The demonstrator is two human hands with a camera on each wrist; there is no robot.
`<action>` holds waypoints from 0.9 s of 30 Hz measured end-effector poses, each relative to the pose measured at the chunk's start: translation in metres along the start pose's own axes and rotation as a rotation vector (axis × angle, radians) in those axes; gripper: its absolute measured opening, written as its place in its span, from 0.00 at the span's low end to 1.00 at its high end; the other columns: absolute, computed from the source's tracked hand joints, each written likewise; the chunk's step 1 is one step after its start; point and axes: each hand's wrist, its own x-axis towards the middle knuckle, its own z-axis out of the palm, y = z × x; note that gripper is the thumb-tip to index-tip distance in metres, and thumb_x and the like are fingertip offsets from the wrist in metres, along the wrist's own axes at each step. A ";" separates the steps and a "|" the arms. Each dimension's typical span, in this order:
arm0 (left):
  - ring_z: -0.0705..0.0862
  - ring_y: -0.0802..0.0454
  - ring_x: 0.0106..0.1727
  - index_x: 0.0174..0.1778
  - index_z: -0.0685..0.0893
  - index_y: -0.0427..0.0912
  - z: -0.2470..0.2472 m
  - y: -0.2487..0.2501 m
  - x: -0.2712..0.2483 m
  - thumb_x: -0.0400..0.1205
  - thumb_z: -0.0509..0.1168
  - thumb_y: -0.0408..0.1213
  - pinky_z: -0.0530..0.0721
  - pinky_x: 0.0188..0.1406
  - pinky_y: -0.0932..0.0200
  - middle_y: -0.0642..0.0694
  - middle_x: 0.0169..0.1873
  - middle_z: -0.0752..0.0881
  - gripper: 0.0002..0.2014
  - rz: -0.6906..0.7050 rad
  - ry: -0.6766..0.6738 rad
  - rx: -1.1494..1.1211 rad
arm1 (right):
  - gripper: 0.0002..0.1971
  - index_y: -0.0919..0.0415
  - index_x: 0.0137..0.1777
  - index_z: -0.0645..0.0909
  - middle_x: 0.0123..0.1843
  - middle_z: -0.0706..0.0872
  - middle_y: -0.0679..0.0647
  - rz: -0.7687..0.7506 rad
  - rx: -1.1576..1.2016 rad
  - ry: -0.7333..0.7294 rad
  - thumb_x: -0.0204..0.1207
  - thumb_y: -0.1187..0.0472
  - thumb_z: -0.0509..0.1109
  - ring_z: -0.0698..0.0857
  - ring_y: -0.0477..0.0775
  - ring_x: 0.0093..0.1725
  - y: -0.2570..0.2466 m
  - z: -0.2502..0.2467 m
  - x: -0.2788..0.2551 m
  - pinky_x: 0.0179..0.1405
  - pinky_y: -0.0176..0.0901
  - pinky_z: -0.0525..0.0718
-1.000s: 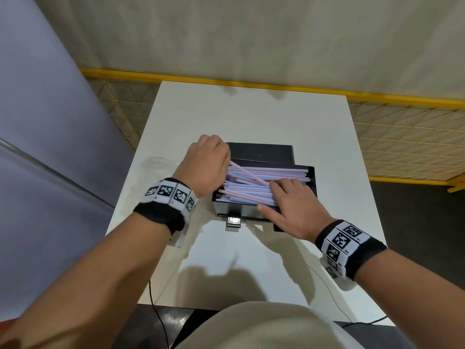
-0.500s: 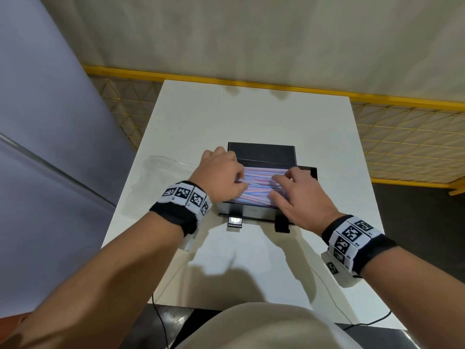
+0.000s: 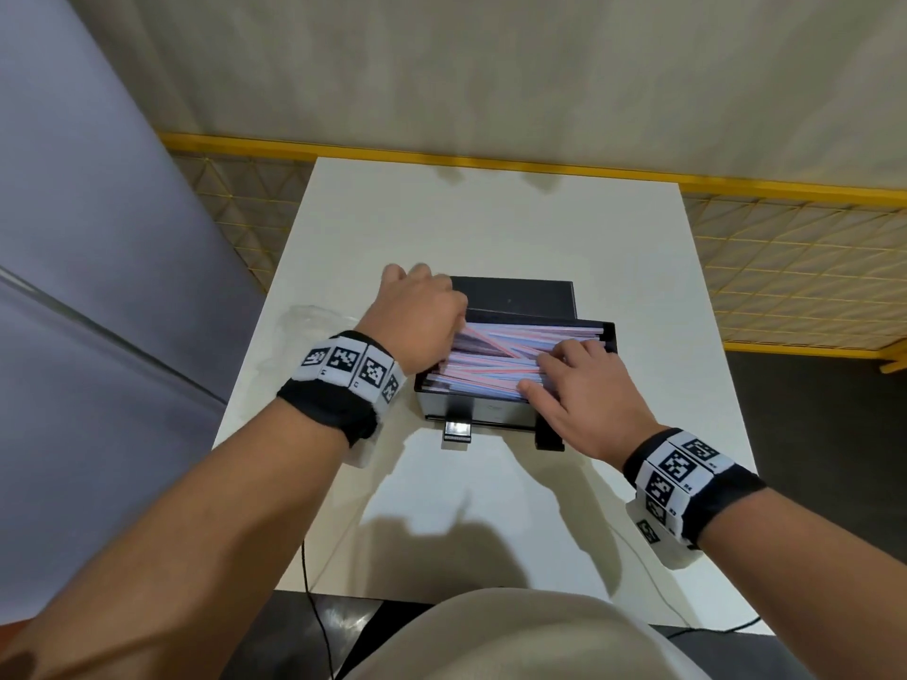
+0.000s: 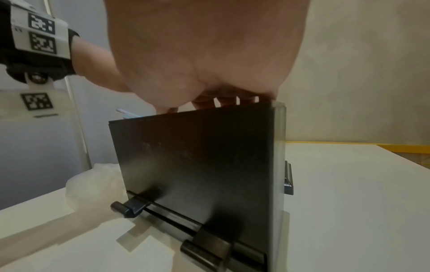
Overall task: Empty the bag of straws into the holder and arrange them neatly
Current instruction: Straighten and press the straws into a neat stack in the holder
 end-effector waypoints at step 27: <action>0.44 0.41 0.92 0.92 0.49 0.42 0.064 0.026 -0.022 0.75 0.45 0.83 0.46 0.88 0.29 0.41 0.92 0.47 0.58 0.167 -0.083 0.030 | 0.14 0.58 0.46 0.82 0.42 0.82 0.53 -0.278 0.185 0.107 0.76 0.47 0.66 0.80 0.59 0.44 -0.006 -0.017 -0.005 0.46 0.54 0.80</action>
